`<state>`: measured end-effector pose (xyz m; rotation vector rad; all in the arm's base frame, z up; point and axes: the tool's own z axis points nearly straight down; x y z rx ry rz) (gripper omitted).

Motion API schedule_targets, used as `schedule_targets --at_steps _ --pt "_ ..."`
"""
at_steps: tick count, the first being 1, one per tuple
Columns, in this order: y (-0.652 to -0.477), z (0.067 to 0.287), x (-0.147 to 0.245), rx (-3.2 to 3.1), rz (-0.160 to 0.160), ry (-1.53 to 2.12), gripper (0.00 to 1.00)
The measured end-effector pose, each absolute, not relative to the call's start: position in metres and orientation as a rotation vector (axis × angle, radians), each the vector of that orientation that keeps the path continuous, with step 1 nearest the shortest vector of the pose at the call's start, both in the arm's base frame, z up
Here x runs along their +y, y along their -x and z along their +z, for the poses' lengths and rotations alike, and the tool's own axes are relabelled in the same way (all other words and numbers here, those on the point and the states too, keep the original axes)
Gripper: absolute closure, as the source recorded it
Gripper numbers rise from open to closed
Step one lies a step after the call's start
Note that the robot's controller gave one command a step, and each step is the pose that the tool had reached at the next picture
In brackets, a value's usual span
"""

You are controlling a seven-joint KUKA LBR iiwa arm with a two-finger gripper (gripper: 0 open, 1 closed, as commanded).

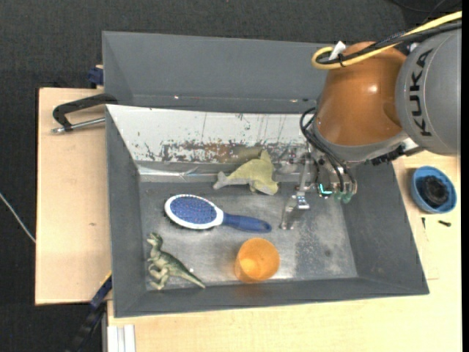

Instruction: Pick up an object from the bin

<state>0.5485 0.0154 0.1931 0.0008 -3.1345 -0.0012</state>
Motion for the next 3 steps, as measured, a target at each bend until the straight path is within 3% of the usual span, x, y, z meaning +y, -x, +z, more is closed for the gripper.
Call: schedule_targets --at_steps 1,2,3 --pt "-0.567 0.072 0.061 -3.139 -0.004 -0.223 0.00" --pt "-0.567 0.075 0.059 -3.141 -0.003 -0.220 1.00" --pt "-0.554 0.242 0.062 -3.123 0.000 -0.444 1.00"
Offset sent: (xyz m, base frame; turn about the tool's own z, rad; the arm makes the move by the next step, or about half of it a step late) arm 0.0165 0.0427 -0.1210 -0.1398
